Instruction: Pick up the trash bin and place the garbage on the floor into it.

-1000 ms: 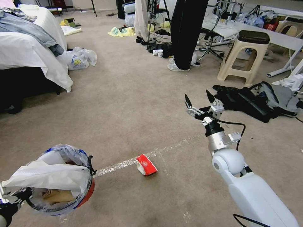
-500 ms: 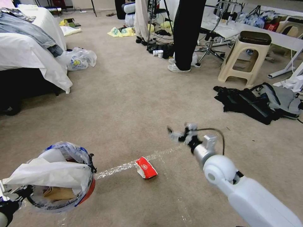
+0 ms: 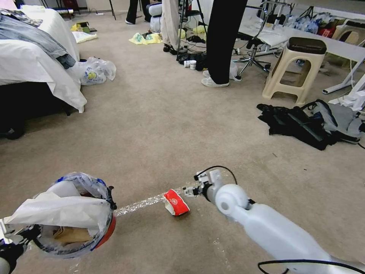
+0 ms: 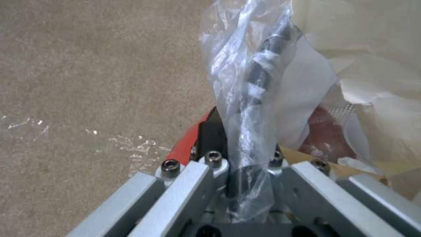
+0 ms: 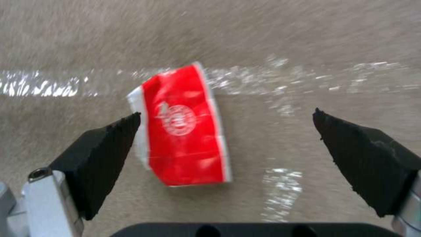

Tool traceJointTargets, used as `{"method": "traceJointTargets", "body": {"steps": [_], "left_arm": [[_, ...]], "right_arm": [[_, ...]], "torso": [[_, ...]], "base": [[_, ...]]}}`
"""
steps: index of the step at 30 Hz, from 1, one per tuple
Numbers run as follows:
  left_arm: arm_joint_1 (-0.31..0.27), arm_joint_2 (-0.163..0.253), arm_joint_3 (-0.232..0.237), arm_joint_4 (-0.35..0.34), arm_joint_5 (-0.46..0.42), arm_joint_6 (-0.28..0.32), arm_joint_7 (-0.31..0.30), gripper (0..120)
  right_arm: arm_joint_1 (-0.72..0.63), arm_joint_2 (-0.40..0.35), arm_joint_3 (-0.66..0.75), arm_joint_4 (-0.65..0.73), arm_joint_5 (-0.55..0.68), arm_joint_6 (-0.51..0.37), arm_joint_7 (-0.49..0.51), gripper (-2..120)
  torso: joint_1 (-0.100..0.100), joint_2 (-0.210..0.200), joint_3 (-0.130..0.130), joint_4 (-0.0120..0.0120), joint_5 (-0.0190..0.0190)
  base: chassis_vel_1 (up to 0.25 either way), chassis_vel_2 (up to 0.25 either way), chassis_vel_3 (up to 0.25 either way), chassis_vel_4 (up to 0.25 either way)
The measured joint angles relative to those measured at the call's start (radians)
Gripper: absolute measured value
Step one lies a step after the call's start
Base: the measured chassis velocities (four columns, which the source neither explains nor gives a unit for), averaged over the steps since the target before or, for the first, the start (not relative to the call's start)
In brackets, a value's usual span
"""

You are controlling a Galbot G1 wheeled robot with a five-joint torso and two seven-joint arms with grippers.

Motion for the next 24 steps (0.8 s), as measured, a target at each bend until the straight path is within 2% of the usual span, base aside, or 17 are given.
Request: {"method": "traceJointTargets", "body": {"steps": [3,6,10,21,24], "left_arm": [[0.002,-0.007,-0.001,-0.001,-0.001,0.000,0.000,1],[0.003,-0.009,-0.001,-0.001,-0.001,0.000,0.000,1],[0.007,-0.012,-0.002,0.004,-0.001,0.000,0.001,1],[0.011,-0.006,-0.004,0.008,-0.002,0.000,0.001,1],[0.011,-0.005,-0.004,0.007,-0.003,0.000,0.001,1]], "right_arm": [[0.030,0.078,-0.058,-0.097,-0.021,0.020,-0.034,98],[0.036,0.101,-0.072,-0.124,-0.028,0.026,-0.043,98],[0.054,0.170,-0.114,-0.216,-0.062,0.043,-0.061,93],[0.057,0.216,-0.144,-0.333,-0.118,0.082,-0.085,92],[0.057,0.226,-0.148,-0.363,-0.125,0.088,-0.093,87]], "torso": [[0.000,0.000,0.000,0.0000,-0.0002],[0.000,0.000,0.000,0.0000,0.0000],[0.000,0.000,0.000,0.0003,-0.0001],[0.000,0.000,0.000,-0.0001,-0.0001],[0.000,0.000,0.000,-0.0001,-0.0001]], "base": [[0.000,0.000,0.000,0.000],[0.000,0.000,0.000,0.000],[0.000,0.000,0.000,0.000],[0.000,0.000,0.000,0.000],[0.000,0.000,0.000,0.000]]}}
